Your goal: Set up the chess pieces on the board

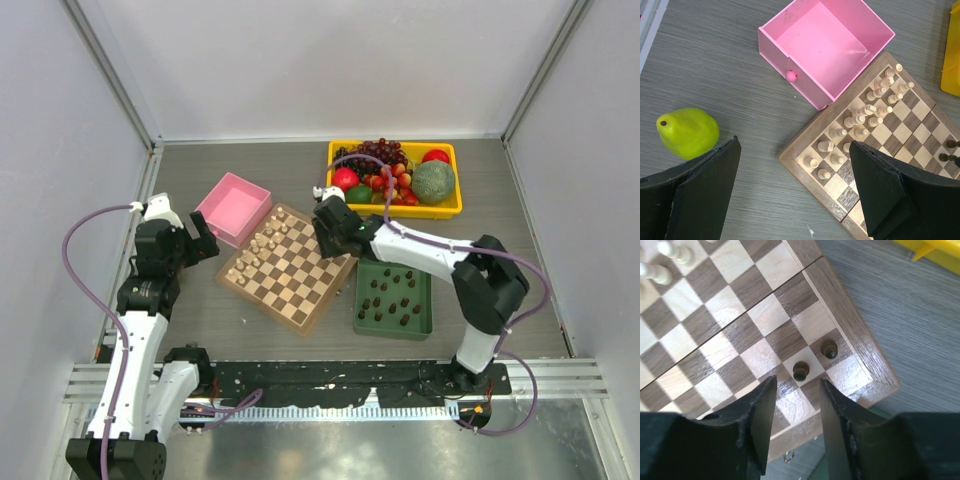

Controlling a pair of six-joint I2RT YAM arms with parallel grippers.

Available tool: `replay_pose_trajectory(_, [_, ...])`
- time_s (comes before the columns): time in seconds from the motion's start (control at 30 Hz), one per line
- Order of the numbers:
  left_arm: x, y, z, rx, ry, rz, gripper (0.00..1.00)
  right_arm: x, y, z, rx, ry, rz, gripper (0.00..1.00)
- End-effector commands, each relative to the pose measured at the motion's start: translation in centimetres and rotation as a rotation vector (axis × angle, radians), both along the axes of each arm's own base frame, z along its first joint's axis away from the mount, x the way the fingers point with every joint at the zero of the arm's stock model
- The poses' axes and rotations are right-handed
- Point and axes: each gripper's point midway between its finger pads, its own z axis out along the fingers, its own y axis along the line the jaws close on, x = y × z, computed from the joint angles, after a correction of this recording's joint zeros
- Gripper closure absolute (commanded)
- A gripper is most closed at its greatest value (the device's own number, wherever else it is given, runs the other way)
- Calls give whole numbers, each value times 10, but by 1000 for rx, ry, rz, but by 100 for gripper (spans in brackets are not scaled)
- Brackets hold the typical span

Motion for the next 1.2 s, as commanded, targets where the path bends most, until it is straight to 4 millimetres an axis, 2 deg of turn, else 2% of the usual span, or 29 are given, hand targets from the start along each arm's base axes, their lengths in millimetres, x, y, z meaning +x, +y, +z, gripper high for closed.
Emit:
replay_pose_trajectory(0.0, [5,-1,19,-17,-53,-2,1,-2,-5,66,117,-125,0,50])
replay_pose_trajectory(0.03, [5,-2,20,-18,-53,-3,1,-4,-11,64,108,-129,-15,50])
replay_pose_trajectory(0.07, [5,-2,19,-18,-53,-3,1,-6,-17,71,120,-144,-29,50])
replay_pose_trajectory(0.1, [5,-1,19,-17,-53,-2,1,-9,-26,65,101,-142,-47,50])
replay_pose_trajectory(0.13, [5,-1,20,-17,-55,-2,1,-10,-32,72,113,-157,-67,51])
replay_pose_trajectory(0.2, [5,-1,19,-17,-52,-2,1,-13,-52,67,96,-162,-112,52])
replay_pose_trajectory(0.3, [4,0,21,-8,-53,0,1,-20,-86,44,65,-102,-177,54])
replay_pose_trajectory(0.4, [4,2,20,-1,-48,10,1,-32,-106,22,64,-34,-206,56])
replay_pose_trajectory(0.5, [4,1,19,-4,-45,3,1,-36,-125,12,55,-3,-234,56])
replay_pose_trajectory(0.67, [5,1,19,-4,-43,3,1,-39,-139,-4,24,29,-247,57])
replay_pose_trajectory(0.87, [6,1,20,-5,-45,5,1,-36,-143,-17,-15,60,-250,60])
replay_pose_trajectory(1.0, [6,1,18,-5,-40,5,1,-35,-143,-22,-29,68,-248,63])
replay_pose_trajectory(1.17, [7,1,19,-3,-42,6,1,-31,-145,-18,-32,53,-258,64])
